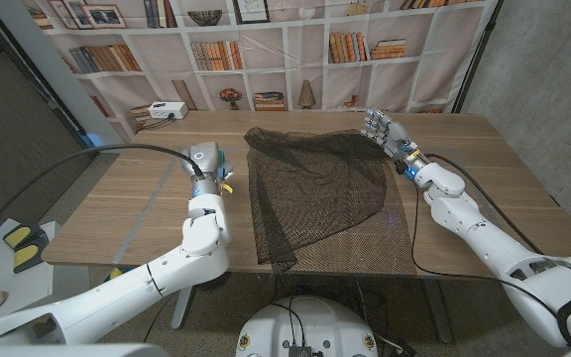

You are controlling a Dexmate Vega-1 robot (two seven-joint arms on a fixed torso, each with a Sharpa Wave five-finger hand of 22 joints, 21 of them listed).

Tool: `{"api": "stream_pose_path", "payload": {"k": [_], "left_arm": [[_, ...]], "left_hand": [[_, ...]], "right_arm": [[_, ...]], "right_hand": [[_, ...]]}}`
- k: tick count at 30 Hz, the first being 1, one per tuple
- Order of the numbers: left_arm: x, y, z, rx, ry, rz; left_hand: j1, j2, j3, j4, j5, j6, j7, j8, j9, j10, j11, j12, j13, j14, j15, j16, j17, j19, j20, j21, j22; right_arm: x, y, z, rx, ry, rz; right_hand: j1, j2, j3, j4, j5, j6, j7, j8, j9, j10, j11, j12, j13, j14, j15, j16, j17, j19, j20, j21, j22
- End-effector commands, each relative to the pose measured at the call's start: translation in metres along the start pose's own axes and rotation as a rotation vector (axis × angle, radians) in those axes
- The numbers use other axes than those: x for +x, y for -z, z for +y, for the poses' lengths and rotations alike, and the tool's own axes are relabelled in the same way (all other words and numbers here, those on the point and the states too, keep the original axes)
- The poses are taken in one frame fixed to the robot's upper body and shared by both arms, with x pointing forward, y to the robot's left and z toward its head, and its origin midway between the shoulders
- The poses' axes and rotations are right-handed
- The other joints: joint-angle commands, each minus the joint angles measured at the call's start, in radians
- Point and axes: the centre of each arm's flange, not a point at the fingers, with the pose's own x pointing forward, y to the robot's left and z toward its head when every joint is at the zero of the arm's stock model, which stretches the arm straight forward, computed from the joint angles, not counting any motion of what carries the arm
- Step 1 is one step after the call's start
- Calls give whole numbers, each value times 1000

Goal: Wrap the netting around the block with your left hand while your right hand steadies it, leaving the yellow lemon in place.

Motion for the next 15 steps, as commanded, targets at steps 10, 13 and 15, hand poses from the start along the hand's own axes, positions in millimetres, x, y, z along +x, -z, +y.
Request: {"api": "stream_pose_path", "payload": {"k": [10, 13, 15], "left_arm": [[58, -30, 10, 3, 21, -315], [61, -36, 10, 15, 23, -355], [62, -39, 10, 33, 23, -380]], "left_hand": [[207, 208, -7, 10, 7, 8, -15, -10, 7, 41, -51, 5, 151, 163, -251, -1, 23, -27, -78, 29, -3], [205, 207, -5, 12, 7, 8, -18, -11, 9, 41, -47, 4, 151, 158, -250, -4, 27, -38, -74, 31, -6], [204, 207, -5, 14, 7, 10, -19, -11, 10, 43, -51, 3, 151, 157, -251, -5, 29, -41, -72, 33, -8]], "right_arm": [[-12, -15, 11, -29, 59, -43], [-15, -17, 14, -30, 66, -49], [-17, -18, 16, -30, 70, -54]], "right_hand": [[1, -3, 6, -2, 6, 8, 0, 4, 3, 10, -1, 5, 3, 4, 1, 3, 2, 6, 8, 2, 4], [1, -4, 6, -3, 6, 8, 0, 4, 3, 12, 0, 5, 3, 4, 2, 2, 2, 6, 8, 2, 4], [0, -3, 6, -3, 6, 8, 0, 4, 3, 12, 0, 5, 3, 5, 1, 3, 2, 6, 8, 2, 4]]}}
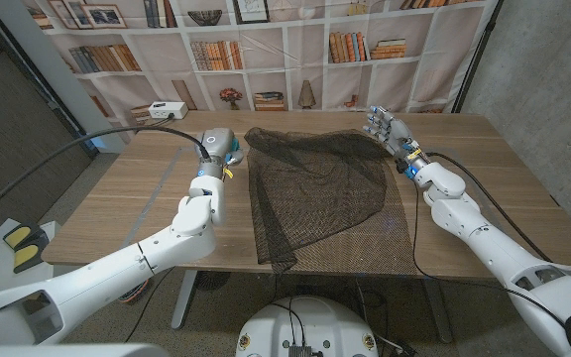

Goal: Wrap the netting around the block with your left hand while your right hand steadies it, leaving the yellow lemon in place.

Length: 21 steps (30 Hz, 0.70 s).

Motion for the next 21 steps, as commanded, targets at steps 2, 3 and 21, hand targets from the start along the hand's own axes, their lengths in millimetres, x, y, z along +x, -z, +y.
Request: {"api": "stream_pose_path", "payload": {"k": [2, 3, 21], "left_arm": [[25, -15, 2, 40, 17, -180], [26, -16, 2, 38, 20, -189], [47, -47, -2, 14, 42, -390]], "left_hand": [[203, 207, 5, 6, 9, 1, -12, -4, 6, 39, -38, 3, 152, 153, -240, -6, 9, -10, -73, 14, -2], [202, 207, 5, 7, 9, 3, -13, -4, 6, 37, -40, 3, 155, 152, -240, -6, 11, -13, -72, 15, -4], [199, 207, 0, 8, 8, 12, -25, -13, 10, 46, -45, -3, 163, 106, -236, -29, 34, -132, -25, 38, -12]], "right_arm": [[-11, -9, 11, -12, 34, -26], [-12, -11, 12, -13, 36, -29], [-24, -26, 30, -40, 50, -71]], "right_hand": [[0, -4, 6, -3, 6, 9, 0, 4, 3, 11, 3, 5, 3, 5, -1, 2, 2, 5, 8, 1, 4], [0, -4, 6, -3, 6, 10, 0, 4, 3, 11, 2, 5, 3, 5, -1, 2, 2, 5, 9, 1, 4], [0, -6, 7, -6, 6, 12, -1, 3, 3, 20, 4, 6, 3, 10, -1, 2, 1, 7, 10, 1, 4]]}}
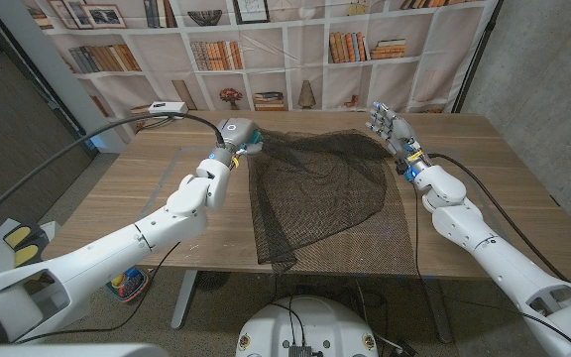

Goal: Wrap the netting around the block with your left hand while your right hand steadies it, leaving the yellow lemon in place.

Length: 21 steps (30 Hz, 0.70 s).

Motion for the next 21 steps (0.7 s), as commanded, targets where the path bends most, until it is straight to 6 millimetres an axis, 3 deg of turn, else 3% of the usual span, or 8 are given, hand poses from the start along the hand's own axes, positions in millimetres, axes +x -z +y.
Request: {"api": "stream_pose_path", "payload": {"k": [1, 21], "left_arm": [[20, -18, -1, -11, 13, -148], [35, -60, -12, -70, 66, -342]], "left_hand": [[198, 207, -1, 0, 5, 5, -7, -1, 5, 35, -39, 1, 164, 122, -218, -5, 4, -14, -42, 9, 1], [195, 206, -6, 2, 6, 1, -8, -5, 17, 34, -41, -6, 175, 122, -220, -14, 8, -29, -40, 41, -13]], "right_arm": [[-7, -10, 11, -17, 13, -26], [-18, -12, 18, -24, 51, -32]], "right_hand": [[-1, -6, 3, -2, 6, 12, -1, 3, 3, 10, 5, 6, 3, 7, 3, 3, 1, 2, 5, 1, 4], [-2, -7, 3, -3, 6, 14, -2, 1, 3, 11, 2, 4, 3, 8, 3, 1, 1, 5, 4, 1, 4]]}}
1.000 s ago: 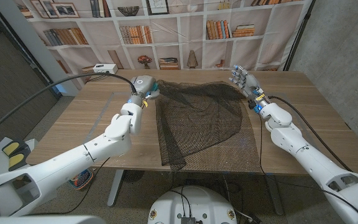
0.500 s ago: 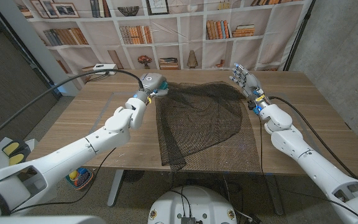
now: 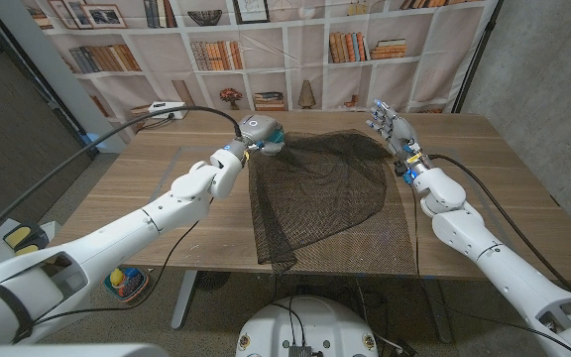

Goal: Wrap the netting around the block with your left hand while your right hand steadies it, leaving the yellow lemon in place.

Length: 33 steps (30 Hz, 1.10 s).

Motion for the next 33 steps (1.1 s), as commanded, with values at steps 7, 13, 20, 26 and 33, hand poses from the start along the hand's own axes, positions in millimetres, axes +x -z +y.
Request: {"api": "stream_pose_path", "payload": {"k": [7, 13, 20, 26, 33], "left_arm": [[19, -34, -15, -62, 46, -155], [22, -45, -23, -82, 69, -191], [24, -54, -34, -102, 105, -217], [25, -58, -42, -116, 123, -224], [29, -63, -51, -129, 150, -230]], "left_hand": [[200, 201, -2, -4, 6, 1, -6, -6, 14, 25, -31, -5, 180, 119, -205, -5, 6, -10, -43, 22, -9], [200, 201, -2, -5, 6, 0, -8, -6, 21, 26, -29, -8, 180, 120, -206, -8, 7, -12, -44, 31, -14], [198, 201, -1, -4, 6, -2, -7, -7, 27, 31, -27, -9, 183, 118, -205, -15, 3, -14, -43, 39, -21], [197, 201, 1, -4, 7, 5, -7, -8, 27, 32, -35, -18, 175, 118, -206, -27, -9, -18, -44, 44, -28], [196, 200, 4, -5, 7, 18, -10, -9, 25, 37, -39, -31, 156, 119, -206, -40, -24, -21, -44, 49, -37]], "right_arm": [[-13, -3, 5, -7, 34, -7], [-18, -4, 6, -8, 43, -7], [-20, -4, 6, -10, 47, -3], [-19, -3, 5, -8, 43, -1], [-17, 0, 5, -2, 42, 1]], "right_hand": [[3, -2, 4, -4, 6, 9, 2, 1, 3, 4, -4, 3, 3, 8, 2, 1, 1, 5, 5, 1, 4], [3, -2, 5, -5, 6, 8, 2, 0, 3, 4, -4, 2, 3, 8, 3, 0, 0, 6, 4, 0, 4], [1, -3, 4, -5, 6, 7, 1, -1, 3, 4, -3, 1, 3, 7, 2, 0, 1, 5, 4, 0, 4], [0, -1, 4, -4, 6, 5, 1, -2, 3, 1, -5, -1, 3, 6, 2, -1, 1, 4, 3, -1, 4], [2, 1, 6, -6, 6, 4, 3, -3, 3, -1, -6, -2, 3, 2, 2, -3, 1, 4, 3, -1, 4]]}}
